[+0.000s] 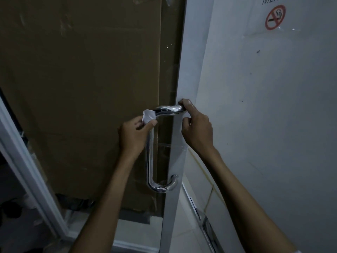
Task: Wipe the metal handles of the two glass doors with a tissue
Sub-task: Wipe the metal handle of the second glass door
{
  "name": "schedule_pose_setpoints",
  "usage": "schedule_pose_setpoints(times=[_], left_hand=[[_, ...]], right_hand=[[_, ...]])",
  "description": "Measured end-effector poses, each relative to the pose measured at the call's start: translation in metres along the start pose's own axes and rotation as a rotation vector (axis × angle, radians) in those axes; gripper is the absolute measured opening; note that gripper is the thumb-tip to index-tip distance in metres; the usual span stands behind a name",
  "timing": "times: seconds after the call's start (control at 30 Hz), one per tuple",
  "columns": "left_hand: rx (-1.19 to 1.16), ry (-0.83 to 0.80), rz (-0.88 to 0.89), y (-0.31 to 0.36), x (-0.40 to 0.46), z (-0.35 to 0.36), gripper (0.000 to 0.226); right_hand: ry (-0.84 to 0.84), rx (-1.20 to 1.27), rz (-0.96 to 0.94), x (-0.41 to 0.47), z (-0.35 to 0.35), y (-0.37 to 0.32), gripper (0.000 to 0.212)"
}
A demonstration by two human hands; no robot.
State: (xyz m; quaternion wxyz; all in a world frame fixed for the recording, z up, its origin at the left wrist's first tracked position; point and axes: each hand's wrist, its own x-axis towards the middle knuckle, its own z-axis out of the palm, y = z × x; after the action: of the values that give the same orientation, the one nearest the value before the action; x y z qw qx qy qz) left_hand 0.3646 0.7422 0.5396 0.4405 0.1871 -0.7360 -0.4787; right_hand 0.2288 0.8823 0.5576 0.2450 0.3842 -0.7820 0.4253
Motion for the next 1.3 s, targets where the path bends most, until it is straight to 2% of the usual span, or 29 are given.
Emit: schedule_pose_setpoints(times=[0.1,0.17,0.23,0.33,0.53,0.7,0.83,0.97,1.1,1.2,1.3], left_hand=[[0.102,-0.389,-0.136,0.018,0.032,-0.037,0.019],[0.229,-0.497,-0.131,0.028,0.052,-0.047,0.021],[0.289,-0.479,-0.049,0.038,0.059,-0.042,0.023],[0.214,-0.374,0.083,0.039,0.048,-0.027,0.03],[-0.153,-0.34,-0.016,0.006,0.029,-0.025,0.034],[-0.01,-0.349,0.104,0.021,0.042,-0.026,0.031],[-0.052,-0.353,0.125,0.022,0.042,-0.019,0.04],[-0.092,-0.373,0.097,0.014,0.038,-0.025,0.038],[-0.078,-0.406,0.075,0.011,0.039,-0.03,0.033],[-0.114,-0.389,0.072,0.008,0.043,-0.029,0.029],[-0.189,-0.406,0.069,0.001,0.046,-0.027,0.026]], right_hand=[[0.005,-0.001,-0.011,0.001,0.001,-0.001,0.06],[0.007,0.0,-0.014,0.002,0.001,-0.001,0.059],[0.006,-0.002,-0.009,0.002,0.001,-0.001,0.059],[0.005,-0.001,-0.018,0.001,0.0,0.0,0.058],[0.001,-0.014,-0.009,-0.001,-0.001,0.0,0.061],[0.001,-0.015,-0.016,-0.002,-0.003,-0.002,0.062],[0.007,-0.028,-0.018,-0.004,-0.004,-0.004,0.063],[0.001,-0.084,-0.046,-0.004,-0.013,-0.011,0.058],[0.023,-0.209,-0.213,0.0,-0.015,-0.034,0.047],[-0.11,-0.292,-0.47,-0.005,-0.001,-0.051,0.05],[-0.16,-0.341,-0.534,-0.008,0.008,-0.055,0.057]])
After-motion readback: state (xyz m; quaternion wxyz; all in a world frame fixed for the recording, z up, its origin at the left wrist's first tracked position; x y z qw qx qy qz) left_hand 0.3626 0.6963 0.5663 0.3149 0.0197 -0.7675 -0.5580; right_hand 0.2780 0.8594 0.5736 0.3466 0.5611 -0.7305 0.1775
